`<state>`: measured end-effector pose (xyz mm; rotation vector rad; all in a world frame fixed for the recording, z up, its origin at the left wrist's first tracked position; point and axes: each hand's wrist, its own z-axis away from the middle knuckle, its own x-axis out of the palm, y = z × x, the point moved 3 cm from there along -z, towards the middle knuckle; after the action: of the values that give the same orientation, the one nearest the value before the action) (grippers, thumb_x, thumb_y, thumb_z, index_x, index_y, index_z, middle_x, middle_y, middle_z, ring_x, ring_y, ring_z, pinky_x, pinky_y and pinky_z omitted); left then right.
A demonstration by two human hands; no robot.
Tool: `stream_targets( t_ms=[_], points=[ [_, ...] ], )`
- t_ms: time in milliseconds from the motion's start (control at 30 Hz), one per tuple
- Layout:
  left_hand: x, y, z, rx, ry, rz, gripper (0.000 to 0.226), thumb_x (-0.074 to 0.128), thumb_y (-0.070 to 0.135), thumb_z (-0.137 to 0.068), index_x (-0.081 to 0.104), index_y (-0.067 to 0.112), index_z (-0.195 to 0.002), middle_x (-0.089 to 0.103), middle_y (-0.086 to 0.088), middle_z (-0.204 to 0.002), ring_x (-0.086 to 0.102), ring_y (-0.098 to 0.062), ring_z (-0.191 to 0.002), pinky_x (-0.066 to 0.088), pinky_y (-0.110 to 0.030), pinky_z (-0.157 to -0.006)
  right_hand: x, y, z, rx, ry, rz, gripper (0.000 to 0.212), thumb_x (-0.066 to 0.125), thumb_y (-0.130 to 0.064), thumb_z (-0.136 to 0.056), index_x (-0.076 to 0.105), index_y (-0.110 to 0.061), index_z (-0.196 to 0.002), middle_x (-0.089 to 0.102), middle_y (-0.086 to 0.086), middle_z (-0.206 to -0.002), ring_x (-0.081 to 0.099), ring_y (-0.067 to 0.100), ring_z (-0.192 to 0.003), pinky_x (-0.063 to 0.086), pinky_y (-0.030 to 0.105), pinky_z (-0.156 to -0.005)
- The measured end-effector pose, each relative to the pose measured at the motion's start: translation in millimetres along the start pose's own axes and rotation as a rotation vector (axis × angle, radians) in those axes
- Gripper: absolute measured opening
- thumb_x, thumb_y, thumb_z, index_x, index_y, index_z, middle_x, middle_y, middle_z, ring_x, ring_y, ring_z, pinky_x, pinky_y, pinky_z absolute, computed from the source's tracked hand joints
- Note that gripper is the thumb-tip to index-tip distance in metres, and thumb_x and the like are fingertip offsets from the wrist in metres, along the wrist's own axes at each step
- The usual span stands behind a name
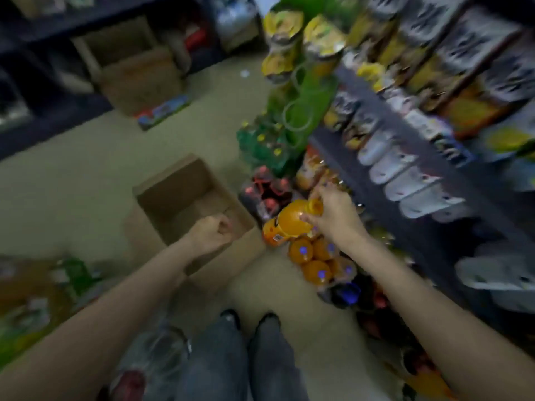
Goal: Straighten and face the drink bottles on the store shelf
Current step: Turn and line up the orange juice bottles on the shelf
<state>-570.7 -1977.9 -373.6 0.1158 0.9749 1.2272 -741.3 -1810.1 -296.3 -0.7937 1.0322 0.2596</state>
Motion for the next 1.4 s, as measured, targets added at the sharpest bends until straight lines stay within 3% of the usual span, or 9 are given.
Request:
stream_targets(
  t_ms=[233,400,500,567,733,900,1033,1167,1400],
  points=[
    [37.3,-161.4,-51.8,-0.21,0.147,0.095,0.009,0.058,0.007,-0.089,0.059,0.011,-0.096,0.064,-0.009,-0.099,0.06,-0.022,-0.098,0.046,-0.031,-0.089,231.3,1.9,-84.3,-0.047,-0.163,-0.018,0.04,0.072,-0.018,-0.08,0.055,0.0,-0.112,0.054,0.019,-0.12,0.053,0.034,-0.11,0.037,0.037,-0.091],
    [70.8,-225.8,-108.3,-0.294,0.132,0.203,0.009,0.057,0.009,-0.09,0.054,0.018,-0.091,0.058,-0.003,-0.094,0.056,-0.018,-0.094,0.045,-0.03,-0.089,330.5,7.3,-144.1,-0.093,-0.153,0.123,0.039,0.069,-0.016,-0.083,0.053,-0.001,-0.115,0.051,0.019,-0.122,0.051,0.035,-0.112,0.038,0.038,-0.092],
    [88.8,-254.7,-138.9,-0.307,0.145,0.27,0.01,0.056,0.012,-0.091,0.054,0.022,-0.09,0.056,0.004,-0.09,0.053,-0.011,-0.089,0.044,-0.019,-0.077,377.7,11.2,-181.5,-0.124,-0.211,0.232,0.04,0.069,-0.014,-0.084,0.052,-0.002,-0.118,0.05,0.018,-0.122,0.053,0.036,-0.112,0.042,0.038,-0.09],
    [96.5,-270.4,-158.1,-0.303,0.169,0.277,0.009,0.055,0.012,-0.091,0.054,0.021,-0.091,0.057,0.004,-0.091,0.055,-0.01,-0.087,0.043,-0.014,-0.069,411.7,17.7,-205.7,-0.169,-0.29,0.332,0.037,0.065,-0.008,-0.086,0.052,-0.005,-0.12,0.05,0.018,-0.12,0.055,0.038,-0.109,0.045,0.039,-0.089],
    [101.6,-306.2,-214.4,-0.317,0.109,0.147,0.019,0.05,0.012,-0.093,0.055,0.014,-0.111,0.054,0.0,-0.1,0.053,-0.015,-0.096,0.044,-0.024,-0.084,491.7,39.4,-247.9,-0.373,-0.594,0.711,0.037,0.054,-0.009,-0.091,0.052,-0.008,-0.129,0.053,0.017,-0.124,0.055,0.035,-0.112,0.045,0.041,-0.091],
    [115.2,-317.4,-247.8,-0.279,0.116,0.108,0.021,0.049,0.013,-0.094,0.053,0.014,-0.115,0.054,-0.001,-0.104,0.051,-0.013,-0.095,0.043,-0.022,-0.082,538.9,70.7,-266.0,-0.317,-0.822,0.851,0.035,0.055,-0.013,-0.093,0.052,0.0,-0.125,0.052,0.019,-0.128,0.052,0.035,-0.117,0.043,0.039,-0.095],
    [123.8,-306.3,-251.0,-0.242,0.078,0.091,0.023,0.049,0.011,-0.093,0.054,0.012,-0.116,0.054,-0.002,-0.104,0.054,-0.017,-0.102,0.046,-0.03,-0.093,534.0,73.8,-275.2,-0.329,-0.796,0.862,0.035,0.047,-0.009,-0.096,0.049,0.001,-0.129,0.049,0.021,-0.133,0.05,0.034,-0.121,0.041,0.038,-0.097],
    [110.1,-276.8,-240.9,-0.248,0.094,0.095,0.02,0.048,0.01,-0.093,0.056,0.012,-0.112,0.055,-0.003,-0.102,0.054,-0.015,-0.095,0.044,-0.023,-0.082,491.1,61.8,-268.7,-0.372,-0.679,0.698,0.03,0.049,0.001,-0.091,0.055,-0.002,-0.12,0.054,0.02,-0.122,0.056,0.036,-0.11,0.046,0.039,-0.091],
    [14.2,-110.7,-175.0,-0.088,0.151,0.023,0.023,0.045,0.006,-0.09,0.06,0.008,-0.109,0.062,-0.013,-0.115,0.055,-0.025,-0.111,0.04,-0.024,-0.089,245.6,18.3,-215.3,-0.38,-0.443,0.464,0.044,0.058,-0.007,-0.085,0.045,-0.003,-0.127,0.057,0.024,-0.115,0.058,0.041,-0.105,0.049,0.044,-0.083]
  ],
)
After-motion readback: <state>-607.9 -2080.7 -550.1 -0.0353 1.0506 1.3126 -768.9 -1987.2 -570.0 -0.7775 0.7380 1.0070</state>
